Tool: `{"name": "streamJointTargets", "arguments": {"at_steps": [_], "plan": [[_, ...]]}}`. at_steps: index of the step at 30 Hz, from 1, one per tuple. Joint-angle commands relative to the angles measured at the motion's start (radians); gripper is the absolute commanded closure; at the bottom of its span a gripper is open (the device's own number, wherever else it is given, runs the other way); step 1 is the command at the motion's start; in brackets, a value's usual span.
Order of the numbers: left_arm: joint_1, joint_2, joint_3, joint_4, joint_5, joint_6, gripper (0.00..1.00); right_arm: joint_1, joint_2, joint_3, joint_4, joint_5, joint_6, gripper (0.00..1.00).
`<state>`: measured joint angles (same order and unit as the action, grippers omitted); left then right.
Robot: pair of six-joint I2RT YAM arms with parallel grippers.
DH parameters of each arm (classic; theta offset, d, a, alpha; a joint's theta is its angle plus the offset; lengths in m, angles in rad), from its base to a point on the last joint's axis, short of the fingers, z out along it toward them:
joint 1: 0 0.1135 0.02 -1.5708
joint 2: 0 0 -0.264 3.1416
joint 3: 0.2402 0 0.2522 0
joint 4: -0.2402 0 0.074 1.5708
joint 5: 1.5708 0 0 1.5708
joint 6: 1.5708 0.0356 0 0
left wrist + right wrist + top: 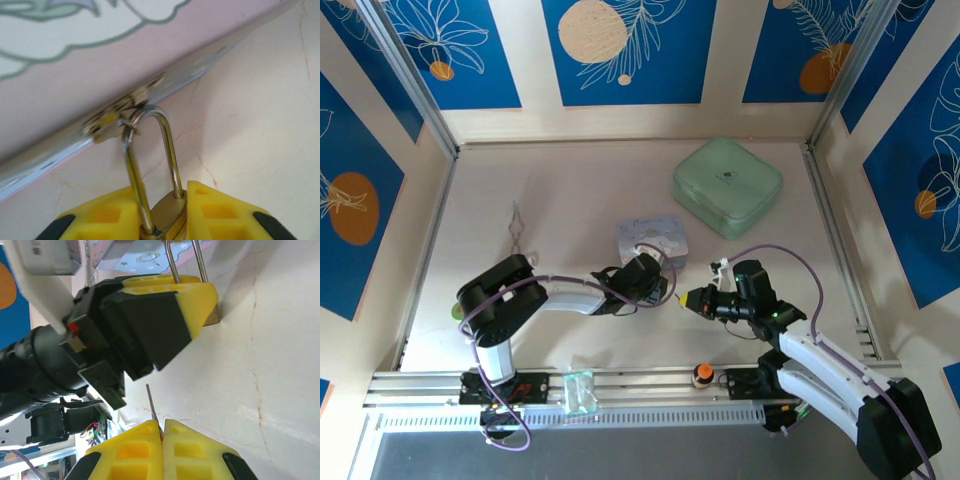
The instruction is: Unlock the padlock with the key
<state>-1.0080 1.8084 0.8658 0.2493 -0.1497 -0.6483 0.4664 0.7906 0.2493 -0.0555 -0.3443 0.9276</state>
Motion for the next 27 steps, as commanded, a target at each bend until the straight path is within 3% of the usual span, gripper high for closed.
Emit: {"name": "streamJointTargets", "arguments": {"at_steps": [1, 8, 17, 27], "plan": [[0.003, 0.015, -0.012, 0.021, 0.007, -0.015, 0.86, 0.012, 0.014, -0.007, 0.037, 0.007, 0.011, 1.00], [0.003, 0.016, -0.035, 0.060, -0.007, -0.059, 0.88, 0.027, 0.054, -0.010, 0.067, 0.030, 0.023, 1.00], [0.003, -0.076, -0.136, 0.093, -0.048, -0.278, 0.98, 0.032, 0.112, -0.024, 0.106, 0.073, 0.068, 1.00], [0.002, -0.084, -0.289, 0.418, 0.012, -0.573, 1.00, 0.049, 0.299, -0.047, 0.344, -0.013, 0.152, 1.00]]}}
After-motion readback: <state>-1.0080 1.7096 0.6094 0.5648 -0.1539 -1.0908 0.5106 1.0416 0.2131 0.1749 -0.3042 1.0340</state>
